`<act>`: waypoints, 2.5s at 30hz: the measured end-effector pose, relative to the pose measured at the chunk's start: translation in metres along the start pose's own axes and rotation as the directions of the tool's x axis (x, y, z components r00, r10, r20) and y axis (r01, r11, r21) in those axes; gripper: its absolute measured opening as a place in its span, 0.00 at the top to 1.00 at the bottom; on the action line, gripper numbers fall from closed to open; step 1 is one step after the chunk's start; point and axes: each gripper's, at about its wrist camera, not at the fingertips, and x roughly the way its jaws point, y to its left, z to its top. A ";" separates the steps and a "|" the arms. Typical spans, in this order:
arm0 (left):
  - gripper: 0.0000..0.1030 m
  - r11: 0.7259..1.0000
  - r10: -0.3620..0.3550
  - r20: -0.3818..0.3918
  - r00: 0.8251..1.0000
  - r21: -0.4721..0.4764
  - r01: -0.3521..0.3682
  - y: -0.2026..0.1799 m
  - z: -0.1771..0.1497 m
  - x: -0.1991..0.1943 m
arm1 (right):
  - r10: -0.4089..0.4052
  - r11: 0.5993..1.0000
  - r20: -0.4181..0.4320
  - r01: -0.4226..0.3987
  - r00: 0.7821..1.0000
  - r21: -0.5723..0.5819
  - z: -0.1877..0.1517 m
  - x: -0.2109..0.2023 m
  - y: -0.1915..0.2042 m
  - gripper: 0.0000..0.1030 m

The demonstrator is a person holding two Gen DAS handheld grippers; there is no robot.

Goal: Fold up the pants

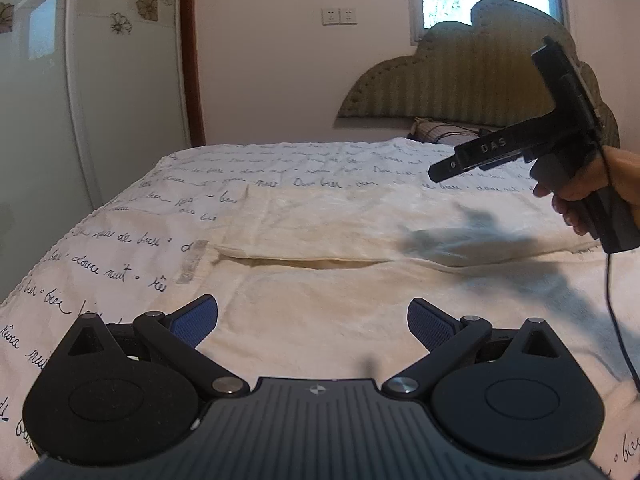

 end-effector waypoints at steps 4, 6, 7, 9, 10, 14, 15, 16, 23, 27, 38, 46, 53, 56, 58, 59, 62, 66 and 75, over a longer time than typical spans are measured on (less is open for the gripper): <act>0.00 0.999 0.008 -0.016 1.000 -0.044 -0.008 0.016 0.008 0.012 | 0.001 1.000 -0.099 0.002 0.995 0.030 0.019 0.072 -0.030 0.00; 0.00 0.999 0.009 -0.030 1.000 -0.041 -0.010 0.020 0.011 0.020 | 0.015 1.000 -0.113 -0.015 0.993 0.008 0.025 0.097 -0.038 0.00; 0.00 0.999 0.009 -0.036 0.999 -0.036 -0.010 0.021 0.012 0.023 | 0.026 1.000 -0.121 -0.027 0.992 -0.008 0.027 0.108 -0.040 0.01; 0.00 1.000 0.012 -0.043 0.999 -0.022 -0.013 0.022 0.014 0.028 | 0.072 0.996 -0.150 -0.079 0.986 -0.039 0.032 0.130 -0.042 0.01; 0.00 1.000 0.015 -0.044 0.999 -0.015 -0.016 0.022 0.016 0.030 | 0.087 0.994 -0.174 -0.097 0.981 -0.053 0.034 0.139 -0.043 0.01; 0.00 1.000 0.028 -0.053 0.998 0.009 -0.028 0.024 0.022 0.041 | 0.142 0.984 -0.274 -0.166 0.951 -0.066 0.038 0.165 -0.044 0.48; 0.00 1.000 0.027 -0.059 0.998 0.011 -0.026 0.024 0.024 0.044 | 0.146 0.983 -0.271 -0.171 0.952 -0.072 0.037 0.164 -0.043 0.59; 0.00 1.000 0.022 -0.065 0.998 0.008 -0.021 0.025 0.027 0.048 | 0.160 0.979 -0.262 -0.186 0.952 -0.080 0.036 0.161 -0.043 0.69; 0.01 0.958 -0.147 -0.092 0.985 -0.260 0.118 0.055 0.070 0.073 | 0.038 0.923 -0.036 -0.049 0.999 -0.381 0.019 0.091 0.010 0.90; 0.01 0.773 -0.337 -0.062 0.940 -0.588 0.238 0.092 0.082 0.097 | 0.009 0.776 0.116 0.067 0.993 -0.627 -0.021 0.023 0.072 0.91; 0.92 0.411 -0.454 -0.034 0.891 -0.894 0.175 0.133 0.048 0.141 | 0.013 0.658 0.142 0.098 0.990 -0.747 -0.101 -0.046 0.120 0.93; 0.96 0.488 -0.425 -0.009 0.905 -0.844 0.221 0.129 0.039 0.112 | -0.171 0.522 0.200 0.261 0.965 -0.812 -0.128 -0.038 0.111 0.82; 0.96 0.521 -0.408 0.017 0.913 -0.816 0.249 0.119 0.046 0.098 | -0.390 0.570 0.137 0.356 0.911 -0.741 -0.125 -0.040 0.031 0.81; 0.96 0.543 -0.396 0.012 0.918 -0.803 0.245 0.116 0.045 0.090 | -0.429 0.558 0.152 0.394 0.891 -0.730 -0.123 -0.028 0.012 0.81; 0.96 0.559 -0.391 0.003 0.920 -0.794 0.240 0.116 0.046 0.087 | -0.446 0.572 0.160 0.418 0.881 -0.706 -0.119 -0.021 0.000 0.81; 0.96 0.565 -0.393 0.000 0.919 -0.789 0.242 0.117 0.045 0.084 | -0.438 0.609 0.140 0.408 0.888 -0.680 -0.115 -0.020 -0.003 0.86; 0.96 0.616 -0.394 0.001 0.919 -0.742 0.265 0.124 0.044 0.066 | -0.426 0.625 0.158 0.416 0.891 -0.661 -0.108 -0.039 0.001 0.95; 0.96 0.700 -0.399 -0.021 0.917 -0.653 0.289 0.131 0.033 0.037 | -0.398 0.600 0.176 0.401 0.900 -0.693 -0.122 -0.090 0.030 0.96; 0.96 0.831 -0.323 -0.117 0.939 -0.510 0.222 0.128 -0.008 -0.009 | -0.315 0.626 0.039 0.239 0.948 -0.742 -0.192 -0.150 0.102 0.96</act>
